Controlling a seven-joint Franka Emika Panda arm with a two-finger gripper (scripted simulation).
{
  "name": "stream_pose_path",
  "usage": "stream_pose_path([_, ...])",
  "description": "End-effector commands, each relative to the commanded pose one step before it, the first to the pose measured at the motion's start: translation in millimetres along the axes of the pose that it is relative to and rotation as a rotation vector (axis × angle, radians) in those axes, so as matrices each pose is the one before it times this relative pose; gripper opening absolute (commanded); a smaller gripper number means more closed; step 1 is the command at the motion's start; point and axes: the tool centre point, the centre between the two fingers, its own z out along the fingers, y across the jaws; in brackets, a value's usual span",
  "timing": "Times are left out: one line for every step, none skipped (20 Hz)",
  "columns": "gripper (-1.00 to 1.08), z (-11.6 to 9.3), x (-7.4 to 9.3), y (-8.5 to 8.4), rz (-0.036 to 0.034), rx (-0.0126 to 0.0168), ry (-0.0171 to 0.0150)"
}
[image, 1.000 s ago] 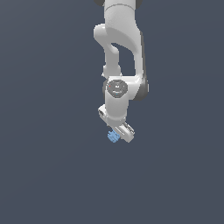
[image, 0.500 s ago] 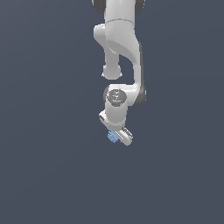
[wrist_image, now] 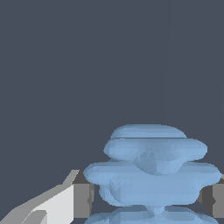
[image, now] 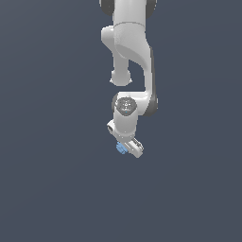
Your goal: Pick up the object and move it to a goal position.
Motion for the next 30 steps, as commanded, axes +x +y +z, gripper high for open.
stream_pose_path([-1.0,1.11,-0.23,0.54,0.00021,-0.00137,-0.00092])
stream_pose_path([-1.0,0.0,0.0,0.0,0.0,0.0,0.0])
stream_pose_path([-1.0,-0.94,0.26,-0.59,-0.00023,0.0015,0.00102])
stream_pose_path([-1.0,-0.47,0.09,-0.47,-0.00065,0.00086,0.00052])
stream_pose_path([-1.0,-1.32,0.3,-1.4,-0.00189,0.00248,0.00149])
stream_pose_path([-1.0,-2.18,0.52,-2.32,-0.00313,0.0041,0.00246])
stream_pose_path([-1.0,-3.09,0.71,-3.27,-0.00442,0.00579,0.00347])
stream_pose_path([-1.0,-4.01,0.9,-4.23,-0.00573,0.00751,0.0045])
stream_pose_path([-1.0,-4.91,1.11,-5.18,-0.00703,0.0092,0.00551])
stream_pose_path([-1.0,-5.87,1.31,-6.17,-0.00838,0.01097,0.00657])
stream_pose_path([-1.0,-6.84,1.52,-7.18,-0.00975,0.01277,0.00764])
stream_pose_path([-1.0,-7.85,1.73,-8.23,-0.01119,0.01465,0.00876])
stream_pose_path([-1.0,-8.9,1.95,-9.32,-0.01268,0.0166,0.00992])
stream_pose_path([-1.0,-10.01,2.17,-10.46,-0.01424,0.01865,0.01114])
stream_pose_path([-1.0,-11.18,2.4,-11.67,-0.0159,0.02082,0.01243])
stream_pose_path([-1.0,-12.44,2.64,-12.96,-0.01769,0.02316,0.01381])
stream_pose_path([-1.0,-13.82,2.9,-14.37,-0.01963,0.0257,0.01531])
stream_pose_path([-1.0,-15.19,3.14,-15.76,-0.02155,0.02822,0.01679])
stream_pose_path([-1.0,-16.18,3.31,-16.77,-0.02296,0.03006,0.01786])
stream_pose_path([-1.0,-15.92,3.25,-16.51,-0.02262,0.02961,0.01756])
stream_pose_path([-1.0,-15.48,3.15,-16.08,-0.02203,0.02882,0.01707])
stream_pose_path([-1.0,-15.05,3.05,-15.64,-0.02143,0.02805,0.01658])
stream_pose_path([-1.0,-14.61,2.94,-15.19,-0.02083,0.02726,0.01607])
stream_pose_path([-1.0,-14.08,2.83,-14.66,-0.02011,0.02632,0.01548])
stream_pose_path([-1.0,-13.45,2.7,-14.03,-0.01924,0.02517,0.01479])
stream_pose_path([-1.0,-12.77,2.55,-13.33,-0.01829,0.02392,0.01403])
stream_pose_path([-1.0,-12.15,2.4,-12.69,-0.01743,0.02282,0.01331])
stream_pose_path([-1.0,-11.5,2.22,-11.99,-0.0165,0.02164,0.01252])
stream_pose_path([-1.0,-10.54,2.02,-10.99,-0.01512,0.01987,0.01143])
stream_pose_path([-1.0,-9.22,1.77,-9.64,-0.01327,0.01742,0.01001])
